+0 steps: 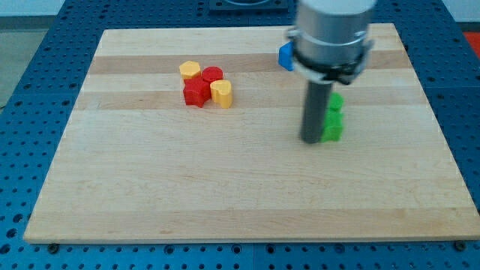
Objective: Slide green star and green circle
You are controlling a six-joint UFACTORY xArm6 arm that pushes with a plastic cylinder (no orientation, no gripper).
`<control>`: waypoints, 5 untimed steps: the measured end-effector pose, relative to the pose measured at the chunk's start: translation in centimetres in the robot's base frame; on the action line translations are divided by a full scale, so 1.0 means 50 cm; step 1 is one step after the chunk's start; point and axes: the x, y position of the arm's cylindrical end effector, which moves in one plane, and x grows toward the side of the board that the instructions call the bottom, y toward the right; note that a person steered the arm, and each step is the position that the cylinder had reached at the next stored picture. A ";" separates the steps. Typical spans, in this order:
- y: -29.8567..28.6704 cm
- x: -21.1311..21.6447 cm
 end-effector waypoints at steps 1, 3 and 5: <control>0.057 0.012; 0.148 0.040; 0.080 -0.091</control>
